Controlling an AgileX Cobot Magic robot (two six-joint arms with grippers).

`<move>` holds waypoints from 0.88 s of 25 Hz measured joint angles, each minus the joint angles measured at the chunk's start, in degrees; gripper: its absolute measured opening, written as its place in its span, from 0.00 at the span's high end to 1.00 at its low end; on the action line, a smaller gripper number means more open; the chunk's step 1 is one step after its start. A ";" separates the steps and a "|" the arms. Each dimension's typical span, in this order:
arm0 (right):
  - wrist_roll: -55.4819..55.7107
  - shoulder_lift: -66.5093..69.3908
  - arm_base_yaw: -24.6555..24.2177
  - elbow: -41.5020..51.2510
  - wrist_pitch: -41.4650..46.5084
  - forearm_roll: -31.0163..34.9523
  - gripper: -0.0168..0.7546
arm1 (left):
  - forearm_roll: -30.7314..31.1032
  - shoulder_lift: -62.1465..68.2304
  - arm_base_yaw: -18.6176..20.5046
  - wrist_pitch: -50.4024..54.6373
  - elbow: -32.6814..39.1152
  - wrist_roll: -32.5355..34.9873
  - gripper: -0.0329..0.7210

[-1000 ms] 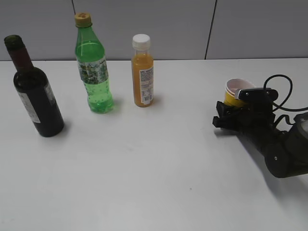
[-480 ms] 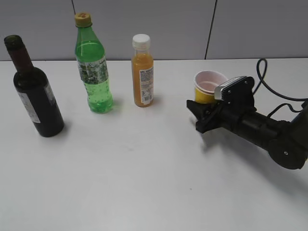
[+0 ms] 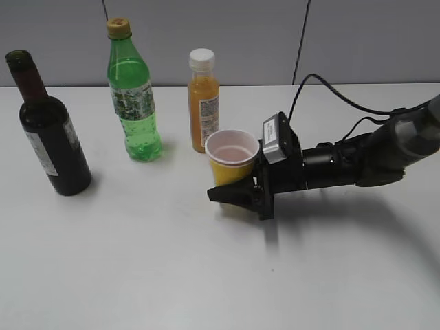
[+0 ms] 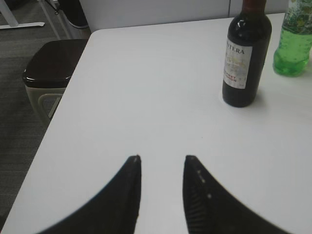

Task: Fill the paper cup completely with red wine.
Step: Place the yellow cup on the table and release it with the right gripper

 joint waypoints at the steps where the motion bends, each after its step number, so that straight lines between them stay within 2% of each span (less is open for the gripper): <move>1: 1.40 0.98 0.79 -1.13 0.00 -2.08 0.41 | 0.00 0.00 0.00 0.00 0.00 0.00 0.65; 4: 2.97 2.71 3.65 -3.10 0.04 -4.74 0.41 | 0.00 0.00 0.00 0.00 0.00 0.00 0.65; 9: 3.44 4.58 7.48 -5.37 0.04 -5.52 0.41 | 0.00 0.00 0.00 0.00 0.00 0.00 0.65; 16: 3.44 6.09 7.91 -5.96 0.04 -5.31 0.41 | 0.00 0.00 0.00 0.00 0.00 0.00 0.65; 22: 3.19 7.01 7.91 -5.96 0.04 -2.59 0.41 | 0.00 0.00 0.00 0.00 0.00 0.00 0.65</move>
